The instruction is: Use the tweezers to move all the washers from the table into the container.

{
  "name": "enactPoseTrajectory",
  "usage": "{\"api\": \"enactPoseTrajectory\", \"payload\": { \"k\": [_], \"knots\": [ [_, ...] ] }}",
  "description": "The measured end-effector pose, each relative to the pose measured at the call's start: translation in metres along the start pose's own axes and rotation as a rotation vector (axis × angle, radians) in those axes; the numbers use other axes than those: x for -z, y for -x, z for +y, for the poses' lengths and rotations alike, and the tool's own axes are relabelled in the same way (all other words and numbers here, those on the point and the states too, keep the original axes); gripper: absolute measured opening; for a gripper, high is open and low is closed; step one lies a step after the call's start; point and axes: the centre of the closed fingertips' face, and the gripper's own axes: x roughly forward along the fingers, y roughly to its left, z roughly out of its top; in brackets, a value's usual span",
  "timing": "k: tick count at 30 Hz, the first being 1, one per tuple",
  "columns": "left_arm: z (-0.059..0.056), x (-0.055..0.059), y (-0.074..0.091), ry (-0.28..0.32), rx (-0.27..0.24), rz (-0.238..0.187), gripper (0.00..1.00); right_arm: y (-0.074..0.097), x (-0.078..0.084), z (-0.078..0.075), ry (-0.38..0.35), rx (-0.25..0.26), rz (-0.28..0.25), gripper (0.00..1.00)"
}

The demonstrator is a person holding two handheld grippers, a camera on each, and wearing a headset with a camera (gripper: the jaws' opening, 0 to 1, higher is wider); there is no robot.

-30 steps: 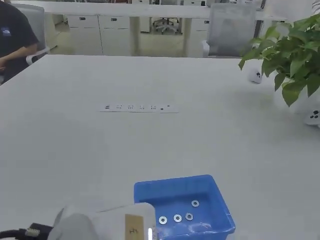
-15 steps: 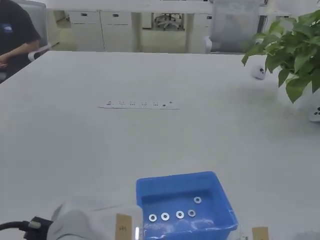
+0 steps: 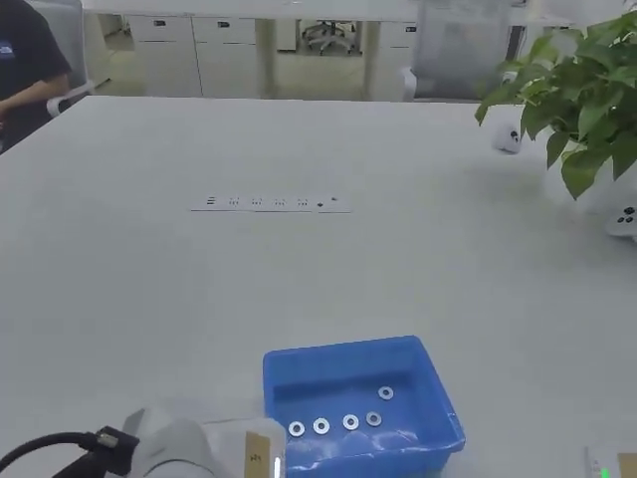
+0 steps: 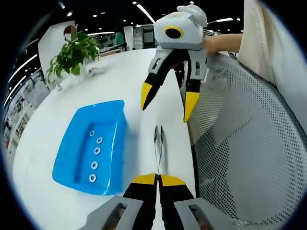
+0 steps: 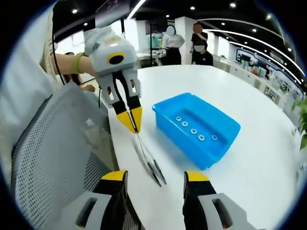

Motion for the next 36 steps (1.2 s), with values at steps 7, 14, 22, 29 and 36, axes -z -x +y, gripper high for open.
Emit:
{"api": "enactPoseTrajectory", "payload": {
  "k": [7, 14, 22, 29, 36],
  "knots": [
    [-0.003, 0.011, -0.006, -0.011, 0.008, 0.062, 0.0, 0.015, 0.001, -0.007, -0.019, 0.056, -0.014, 0.47],
    [-0.004, 0.018, -0.007, 0.021, 0.006, 0.064, 0.0, 0.032, -0.001, -0.008, -0.041, 0.093, -0.046, 0.52],
    [0.001, 0.007, 0.0, 0.143, -0.03, -0.026, 0.0, 0.069, -0.014, -0.039, -0.107, 0.229, -0.21, 0.55],
    [0.015, -0.008, 0.034, 0.282, -0.19, -0.165, 0.25, 0.103, -0.025, -0.07, -0.284, 0.347, -0.465, 0.64],
    [0.029, -0.015, 0.08, 0.454, -0.425, -0.361, 0.49, 0.119, -0.036, -0.083, -0.236, 0.464, -0.542, 0.83]
  ]
}}
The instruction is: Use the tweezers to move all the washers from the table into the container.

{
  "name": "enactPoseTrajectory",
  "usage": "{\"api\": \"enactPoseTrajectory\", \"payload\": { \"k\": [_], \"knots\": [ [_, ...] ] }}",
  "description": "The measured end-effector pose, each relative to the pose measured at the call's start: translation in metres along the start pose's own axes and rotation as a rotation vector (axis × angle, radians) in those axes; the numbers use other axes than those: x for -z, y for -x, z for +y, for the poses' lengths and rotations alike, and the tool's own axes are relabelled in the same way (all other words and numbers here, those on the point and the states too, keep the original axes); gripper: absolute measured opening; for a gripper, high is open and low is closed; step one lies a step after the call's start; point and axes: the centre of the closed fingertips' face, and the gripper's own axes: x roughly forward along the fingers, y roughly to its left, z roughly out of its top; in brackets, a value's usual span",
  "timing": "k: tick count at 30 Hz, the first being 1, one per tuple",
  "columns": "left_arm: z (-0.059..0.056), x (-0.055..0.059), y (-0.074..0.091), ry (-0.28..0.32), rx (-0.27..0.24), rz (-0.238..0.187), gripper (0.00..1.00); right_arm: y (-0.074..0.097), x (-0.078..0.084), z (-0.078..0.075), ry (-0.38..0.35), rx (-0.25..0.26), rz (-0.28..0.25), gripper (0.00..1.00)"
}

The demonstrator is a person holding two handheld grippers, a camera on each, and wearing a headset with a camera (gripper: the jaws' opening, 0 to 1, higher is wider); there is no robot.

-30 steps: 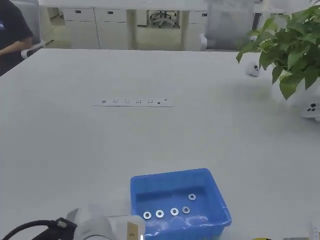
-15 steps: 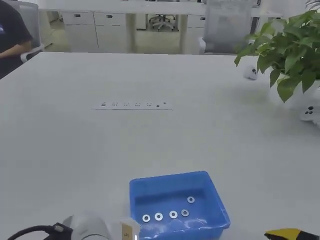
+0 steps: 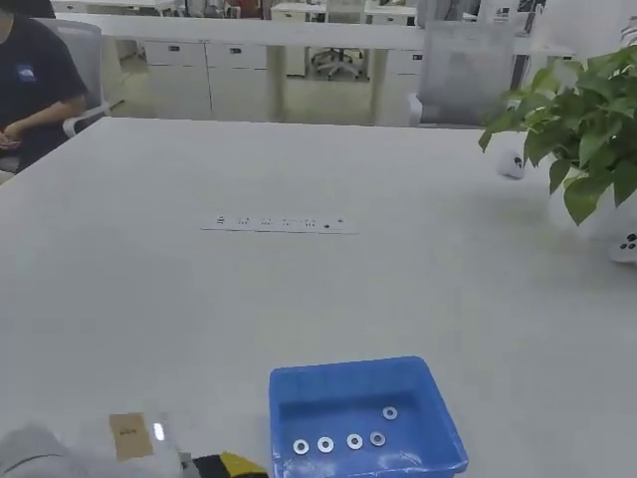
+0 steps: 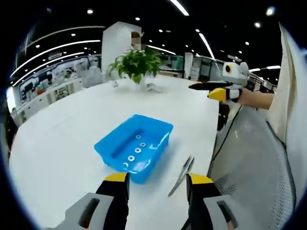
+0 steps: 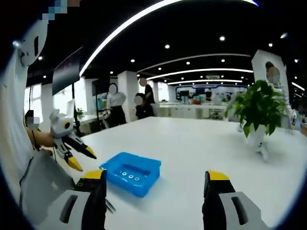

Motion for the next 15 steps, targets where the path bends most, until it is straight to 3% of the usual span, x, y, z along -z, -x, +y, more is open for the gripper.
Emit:
{"api": "enactPoseTrajectory", "payload": {
  "k": [2, 6, 8, 11, 12, 15],
  "knots": [
    [0.006, -0.006, 0.012, 0.015, -0.07, -0.062, 0.56, 0.0, -0.004, -0.002, 0.018, 0.019, -0.016, 0.85],
    [0.018, -0.007, 0.029, 0.024, -0.202, -0.109, 0.61, 0.004, -0.009, -0.008, 0.047, 0.062, -0.033, 0.84],
    [0.023, -0.015, 0.038, 0.034, -0.276, -0.173, 0.69, 0.004, -0.011, -0.01, 0.065, 0.081, -0.042, 0.85],
    [0.025, -0.022, 0.045, 0.087, -0.331, -0.235, 0.85, 0.003, -0.013, -0.008, 0.101, 0.085, -0.042, 0.86],
    [0.026, -0.027, 0.049, 0.098, -0.358, -0.28, 0.88, 0.003, -0.013, -0.007, 0.101, 0.082, -0.039, 0.86],
    [0.028, -0.034, 0.055, 0.104, -0.404, -0.346, 0.95, 0.002, -0.01, -0.004, 0.088, 0.058, -0.03, 0.87]
  ]
}}
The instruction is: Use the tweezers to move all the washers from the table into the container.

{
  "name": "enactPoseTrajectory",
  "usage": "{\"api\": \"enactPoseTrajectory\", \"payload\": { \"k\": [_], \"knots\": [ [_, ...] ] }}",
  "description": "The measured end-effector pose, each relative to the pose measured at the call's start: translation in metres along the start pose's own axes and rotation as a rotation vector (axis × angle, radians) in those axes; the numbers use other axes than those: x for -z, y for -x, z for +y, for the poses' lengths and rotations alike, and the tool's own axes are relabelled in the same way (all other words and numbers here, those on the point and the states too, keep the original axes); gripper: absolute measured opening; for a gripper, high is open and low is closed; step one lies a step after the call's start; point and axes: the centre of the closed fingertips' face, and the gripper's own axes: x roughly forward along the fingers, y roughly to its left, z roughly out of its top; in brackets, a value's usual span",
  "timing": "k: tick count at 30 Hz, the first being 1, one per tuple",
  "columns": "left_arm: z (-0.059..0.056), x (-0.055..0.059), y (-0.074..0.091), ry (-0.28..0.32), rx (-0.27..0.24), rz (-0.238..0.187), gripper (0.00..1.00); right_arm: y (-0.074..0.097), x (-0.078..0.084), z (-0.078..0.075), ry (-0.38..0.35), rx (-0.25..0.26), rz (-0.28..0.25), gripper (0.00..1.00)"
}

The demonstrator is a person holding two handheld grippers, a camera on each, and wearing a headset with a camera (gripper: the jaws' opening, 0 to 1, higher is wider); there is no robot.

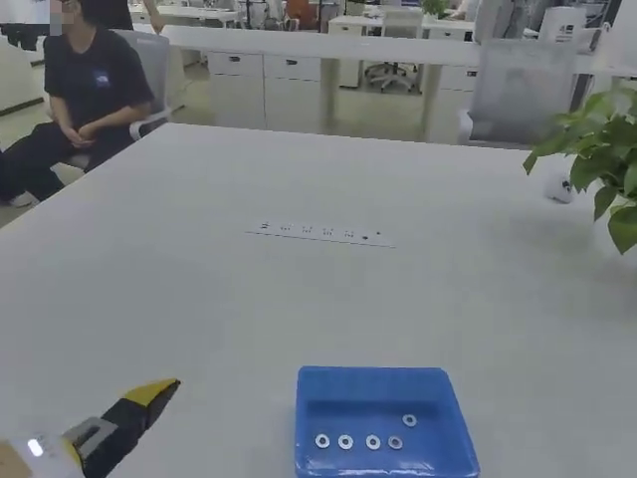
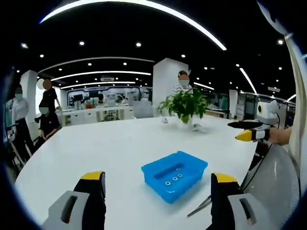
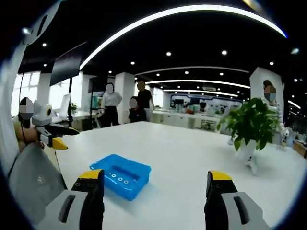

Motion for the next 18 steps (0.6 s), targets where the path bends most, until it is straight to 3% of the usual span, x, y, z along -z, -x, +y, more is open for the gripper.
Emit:
{"api": "enactPoseTrajectory", "payload": {
  "k": [2, 5, 7, 10, 18],
  "knots": [
    [0.0, -0.009, 0.001, -0.024, -0.009, -0.056, 0.98, 0.0, 0.001, 0.002, -0.003, -0.012, 0.004, 0.87],
    [0.004, -0.014, 0.002, -0.045, -0.043, -0.098, 0.99, 0.0, -0.001, 0.005, 0.004, -0.029, -0.006, 0.87],
    [0.006, -0.016, 0.003, -0.012, -0.044, -0.11, 0.99, 0.0, -0.002, 0.006, -0.002, -0.035, -0.012, 0.87],
    [0.01, -0.026, 0.006, 0.057, -0.051, -0.185, 0.99, 0.001, -0.002, 0.005, -0.012, -0.04, -0.011, 0.87],
    [0.015, -0.019, 0.009, 0.095, -0.094, -0.189, 0.99, 0.002, 0.0, 0.004, -0.005, -0.049, -0.009, 0.86]
  ]
}}
